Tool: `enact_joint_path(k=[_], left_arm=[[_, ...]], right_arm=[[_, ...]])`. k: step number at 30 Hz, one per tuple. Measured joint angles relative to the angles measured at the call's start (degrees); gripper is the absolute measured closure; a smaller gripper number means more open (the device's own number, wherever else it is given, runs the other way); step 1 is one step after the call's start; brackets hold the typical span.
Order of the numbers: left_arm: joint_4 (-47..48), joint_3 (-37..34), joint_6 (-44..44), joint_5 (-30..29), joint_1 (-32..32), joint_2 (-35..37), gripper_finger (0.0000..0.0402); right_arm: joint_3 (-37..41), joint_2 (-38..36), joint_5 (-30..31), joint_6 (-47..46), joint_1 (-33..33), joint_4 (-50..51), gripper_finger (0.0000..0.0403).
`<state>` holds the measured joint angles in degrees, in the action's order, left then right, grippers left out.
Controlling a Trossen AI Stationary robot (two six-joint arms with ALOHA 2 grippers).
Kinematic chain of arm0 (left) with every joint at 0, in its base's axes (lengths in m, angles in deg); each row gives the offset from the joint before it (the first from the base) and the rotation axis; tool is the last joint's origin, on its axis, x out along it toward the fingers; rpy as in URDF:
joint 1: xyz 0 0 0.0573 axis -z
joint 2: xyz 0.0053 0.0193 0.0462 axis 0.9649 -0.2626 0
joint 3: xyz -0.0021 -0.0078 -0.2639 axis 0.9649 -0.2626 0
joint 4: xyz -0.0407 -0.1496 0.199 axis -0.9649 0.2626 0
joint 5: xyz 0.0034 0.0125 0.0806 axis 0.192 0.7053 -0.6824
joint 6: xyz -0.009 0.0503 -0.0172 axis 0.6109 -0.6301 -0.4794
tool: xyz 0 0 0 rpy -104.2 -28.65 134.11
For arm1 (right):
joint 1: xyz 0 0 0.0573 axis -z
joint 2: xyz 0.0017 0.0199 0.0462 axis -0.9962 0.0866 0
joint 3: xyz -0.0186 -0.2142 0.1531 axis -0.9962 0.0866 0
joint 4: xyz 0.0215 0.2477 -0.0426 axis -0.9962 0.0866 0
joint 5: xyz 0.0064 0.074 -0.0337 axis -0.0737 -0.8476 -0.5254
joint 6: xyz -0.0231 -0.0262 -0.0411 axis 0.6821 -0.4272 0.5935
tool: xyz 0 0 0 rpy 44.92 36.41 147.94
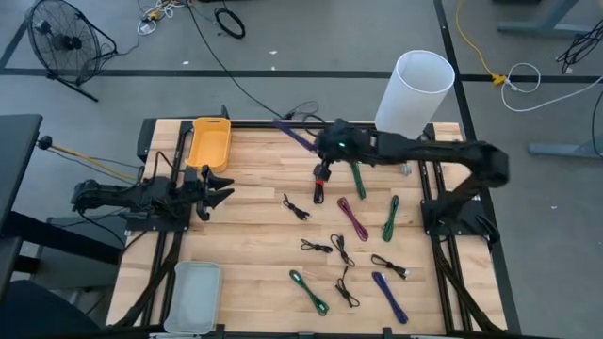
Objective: Pick & Place USB Port
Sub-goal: Put the purple charger cable into the yellow bin
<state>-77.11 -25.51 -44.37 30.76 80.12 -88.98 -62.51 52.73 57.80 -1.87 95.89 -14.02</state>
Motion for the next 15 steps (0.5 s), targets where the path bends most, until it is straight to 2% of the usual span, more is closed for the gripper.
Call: enact_joint_path(k=[6,11,15], left_arm=[[-2.71,0.0,1.06,0.04,-0.02,-0.02,0.0223],[-11.19,0.0,-3.33,2.62,0.0,-1.35,0.0223],[-17.14,0.78,-6.7,1.92,0.02,-6.67,0.0223]], right_arm=[[-0.02,-6.69,-1.97,1.81,-10.29,-4.31,0.0403],[-0.02,-6.87,-0.58,2.96,-16.48,-7.15,0.0403],[0.0,-6.2,1.21,3.53,-18.8,-10.3,0.0403]])
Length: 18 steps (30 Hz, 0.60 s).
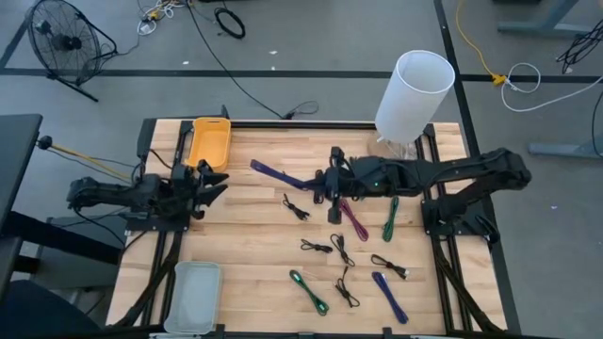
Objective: Pick & Place USB Port
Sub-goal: Put the purple charger cable into the yellow bin
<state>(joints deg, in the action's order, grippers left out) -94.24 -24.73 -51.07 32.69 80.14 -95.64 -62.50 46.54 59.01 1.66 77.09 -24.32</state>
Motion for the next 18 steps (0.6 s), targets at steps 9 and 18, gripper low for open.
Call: enact_joint_path(k=[9,18], left_arm=[[-9.84,14.08,-7.84,2.48,0.0,-23.79,0.0223],[-9.76,33.11,-15.45,5.88,0.0,-45.31,0.0223]], right_arm=[[0.02,0.33,1.38,2.26,-0.73,-4.23,0.0403],[0.02,0.34,1.34,3.01,-0.75,-4.13,0.0403]])
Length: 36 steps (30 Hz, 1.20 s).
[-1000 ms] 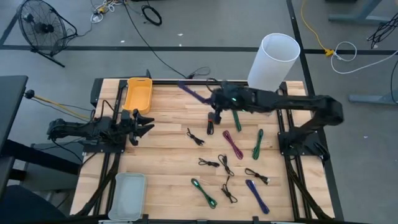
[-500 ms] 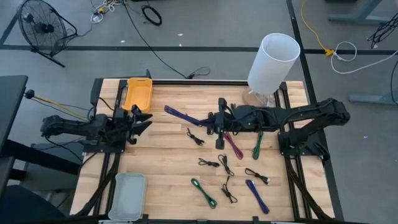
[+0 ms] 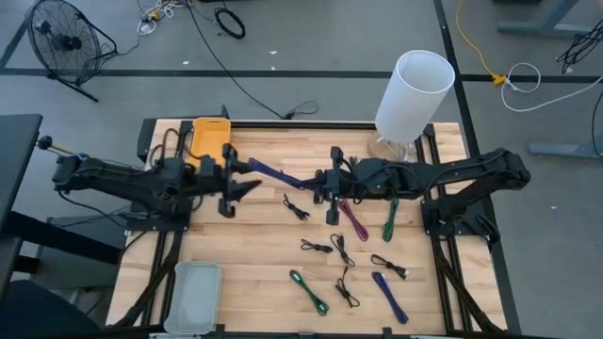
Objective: Pick & Place USB Port
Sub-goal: Put the purple charger cable into the yellow bin
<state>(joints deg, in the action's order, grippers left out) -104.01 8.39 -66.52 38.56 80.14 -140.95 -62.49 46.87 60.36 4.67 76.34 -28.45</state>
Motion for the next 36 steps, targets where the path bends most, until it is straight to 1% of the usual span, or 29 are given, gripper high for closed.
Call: enact_joint_path(k=[5,10,12,13,14,16,17,21,25,27,29,32,34,36], left_arm=[[0.5,5.22,-1.01,0.21,-0.02,-7.65,0.0223],[0.43,8.0,-2.4,0.19,-0.04,-10.67,0.0229],[0.87,8.6,-2.46,0.19,-0.04,-10.98,0.0249],[1.44,8.62,-2.47,0.17,-0.06,-10.95,0.0268],[1.9,8.62,-2.47,0.16,-0.15,-10.85,0.0292],[2.89,8.62,-2.45,0.34,-0.35,-10.6,0.0356],[3.13,8.62,-2.44,0.3,-0.44,-10.6,0.0372],[5.66,8.66,-2.38,-1.03,-0.39,-10.13,0.0372],[10.0,8.65,-2.45,-4.08,-0.37,-8.79,0.0372],[12.37,8.62,-2.44,-6.23,-0.44,-7.3,0.0372],[16.61,8.59,-2.45,-10.51,-0.44,-4.87,0.0372],[25.91,8.62,-1.51,-21.35,-0.73,-0.68,0.0373],[33.65,8.62,1.52,-28.26,-1.85,1.58,0.0373],[41.22,8.62,5.26,-32.72,-4.03,3.56,0.0373]], right_arm=[[0.0,0.0,0.0,0.56,0.0,0.17,0.0403],[0.0,0.0,0.0,1.1,0.0,0.6,0.0403],[0.0,0.0,-0.01,1.18,0.0,0.55,0.0403],[0.0,0.0,-0.04,1.18,0.0,0.63,0.0403],[0.0,0.0,-0.07,1.2,0.0,0.75,0.0403],[0.0,0.0,0.04,1.24,0.01,0.99,0.0403],[0.0,0.0,0.02,1.25,0.02,1.15,0.0403],[0.02,0.0,0.07,1.37,0.02,1.27,0.0398],[0.02,0.02,0.15,1.4,0.04,1.53,0.0374],[0.02,-0.02,0.0,1.34,0.02,1.64,0.0363],[0.02,-0.02,-0.09,1.09,0.0,2.14,0.0352],[0.02,-0.02,-0.07,0.95,0.0,2.31,0.0341],[0.02,-0.02,-0.07,0.47,0.0,2.9,0.0336],[0.02,-0.02,-0.04,0.16,0.02,3.34,0.0332]])
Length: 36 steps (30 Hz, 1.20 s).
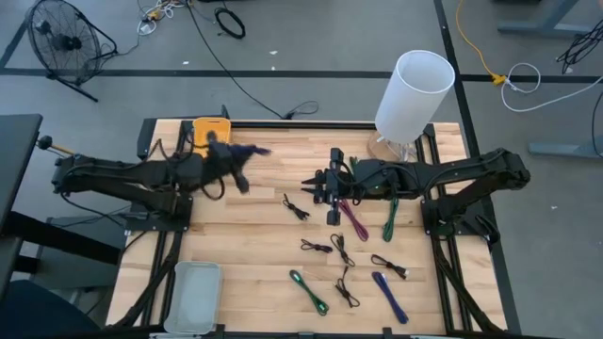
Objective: Pick & Place USB Port
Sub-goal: Put the purple charger cable into the yellow bin
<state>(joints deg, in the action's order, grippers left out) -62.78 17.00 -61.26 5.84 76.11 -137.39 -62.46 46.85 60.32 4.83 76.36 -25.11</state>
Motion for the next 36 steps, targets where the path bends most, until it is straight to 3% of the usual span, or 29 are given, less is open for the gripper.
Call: enact_joint_path(k=[4,8,20,26,36], left_arm=[[14.02,0.0,7.76,-3.82,-7.18,2.54,0.0373],[22.58,0.0,10.66,-1.09,-17.83,3.16,0.0373],[30.84,0.02,2.39,30.16,-55.49,-1.23,0.0373],[36.7,5.15,5.15,34.9,-56.35,-6.54,0.0373],[46.71,13.22,6.95,31.44,-56.64,-21.52,0.0373]], right_arm=[[0.0,0.0,-0.02,-0.08,-0.01,0.14,0.033],[0.0,0.0,-0.33,-0.08,0.0,0.17,0.033],[0.0,0.0,-0.53,-0.08,-0.01,0.22,0.0337],[0.0,0.0,-0.52,0.21,0.0,-0.17,0.0339],[-0.02,0.0,-0.53,-0.06,0.0,1.05,0.0342]])
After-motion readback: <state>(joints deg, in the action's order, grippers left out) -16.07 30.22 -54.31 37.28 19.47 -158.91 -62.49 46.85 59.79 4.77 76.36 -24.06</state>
